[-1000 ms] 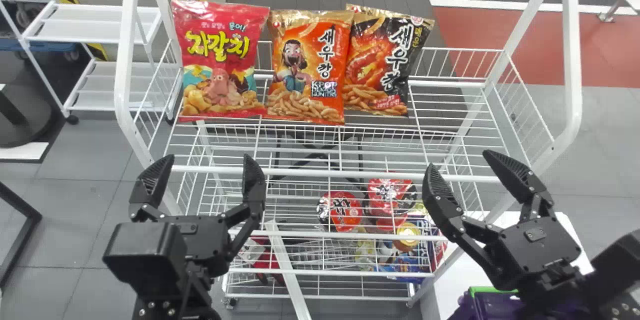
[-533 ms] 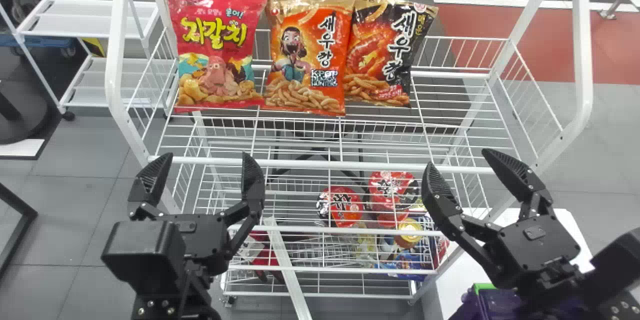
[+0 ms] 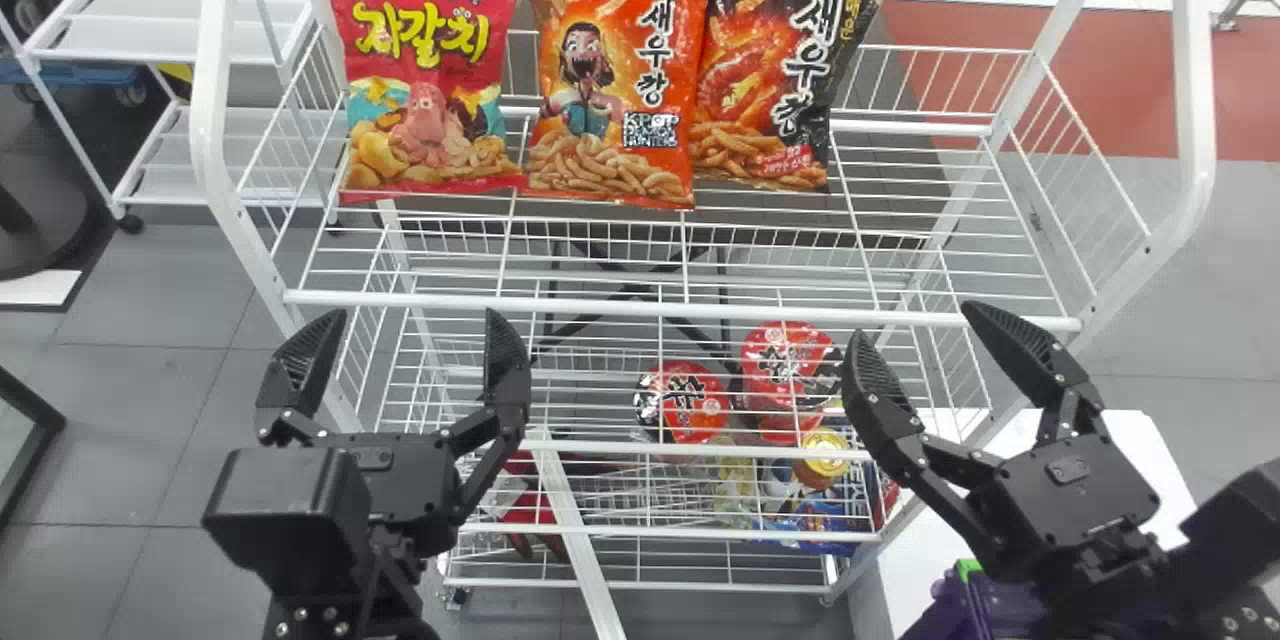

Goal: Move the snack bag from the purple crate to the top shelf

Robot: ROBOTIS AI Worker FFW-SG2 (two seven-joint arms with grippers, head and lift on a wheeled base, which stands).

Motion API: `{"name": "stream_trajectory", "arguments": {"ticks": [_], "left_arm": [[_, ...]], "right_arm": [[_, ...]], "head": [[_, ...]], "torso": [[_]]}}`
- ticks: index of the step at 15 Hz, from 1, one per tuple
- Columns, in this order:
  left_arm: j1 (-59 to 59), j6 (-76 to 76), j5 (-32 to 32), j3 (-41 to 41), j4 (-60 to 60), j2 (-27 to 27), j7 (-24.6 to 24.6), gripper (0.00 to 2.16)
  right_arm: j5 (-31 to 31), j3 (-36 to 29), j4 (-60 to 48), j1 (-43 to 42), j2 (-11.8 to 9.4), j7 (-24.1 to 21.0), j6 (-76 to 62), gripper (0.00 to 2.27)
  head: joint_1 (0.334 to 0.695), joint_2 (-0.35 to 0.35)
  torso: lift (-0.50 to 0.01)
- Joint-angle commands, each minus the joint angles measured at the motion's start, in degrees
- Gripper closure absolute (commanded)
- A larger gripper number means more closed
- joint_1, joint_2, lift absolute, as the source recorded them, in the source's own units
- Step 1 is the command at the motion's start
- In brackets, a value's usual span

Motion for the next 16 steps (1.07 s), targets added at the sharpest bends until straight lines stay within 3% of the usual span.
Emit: {"name": "stream_trajectory", "arguments": {"ticks": [1,16], "left_arm": [[0.5,-0.5,-0.3,-0.2,-0.1,-0.1,0.2,0.03],[2.4,-2.6,-1.1,-0.3,-0.9,-0.1,0.9,0.03]], "right_arm": [[-0.1,0.0,-0.1,0.4,-0.2,0.1,0.0,0.17],[-0.5,-0.3,-0.6,1.8,-1.4,0.8,-0.9,0.17]], "head": [[0.695,-0.051],[0.695,-0.05]], "torso": [[-0.086],[-0.145]]}}
